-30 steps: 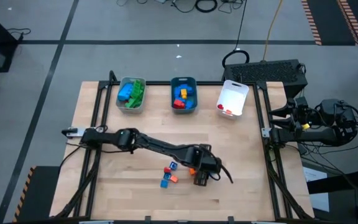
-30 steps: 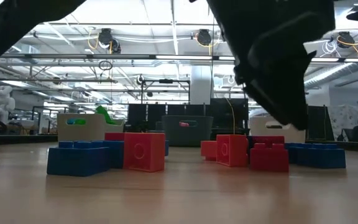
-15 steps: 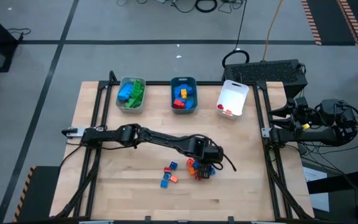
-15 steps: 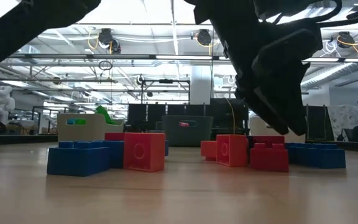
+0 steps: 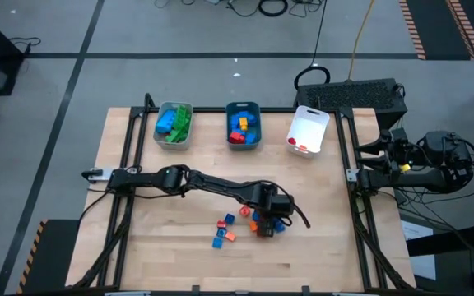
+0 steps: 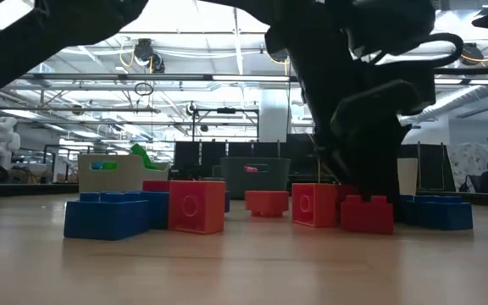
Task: Sort blocks by size
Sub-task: Put the small blue 4 stud game piece into the white bin
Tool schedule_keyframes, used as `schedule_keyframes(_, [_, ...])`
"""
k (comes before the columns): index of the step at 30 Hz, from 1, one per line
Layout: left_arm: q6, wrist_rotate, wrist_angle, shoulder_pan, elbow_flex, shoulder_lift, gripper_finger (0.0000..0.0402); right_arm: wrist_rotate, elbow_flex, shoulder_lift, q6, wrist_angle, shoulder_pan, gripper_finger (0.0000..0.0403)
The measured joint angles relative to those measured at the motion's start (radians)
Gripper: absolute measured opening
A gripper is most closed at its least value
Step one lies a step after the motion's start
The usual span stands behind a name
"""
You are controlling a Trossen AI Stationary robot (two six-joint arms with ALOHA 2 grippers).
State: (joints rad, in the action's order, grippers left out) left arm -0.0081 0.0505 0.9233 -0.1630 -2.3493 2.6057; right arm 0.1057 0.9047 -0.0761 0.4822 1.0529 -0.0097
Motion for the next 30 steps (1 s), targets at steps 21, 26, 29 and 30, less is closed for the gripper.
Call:
schedule_keyframes(21, [-0.046,-0.113,-0.074,0.053,-0.006,-0.037,0.0145,0.003,0.0,0.0,0.003,0.0,0.0,0.0238])
schedule_keyframes(26, [-0.116,-0.197,-0.172,0.122,-0.007,-0.094,0.0145,0.004,0.0,0.0,0.007,0.0,0.0,0.0238])
schedule_keyframes(29, [-0.116,-0.226,-0.308,0.185,-0.007,-0.125,0.0145,0.007,0.0,0.0,0.007,0.0,0.0,0.0238])
schedule_keyframes(30, [-0.114,-0.23,-0.346,0.206,-0.007,-0.13,0.0145,0.007,0.0,0.0,0.009,0.0,0.0,0.0238])
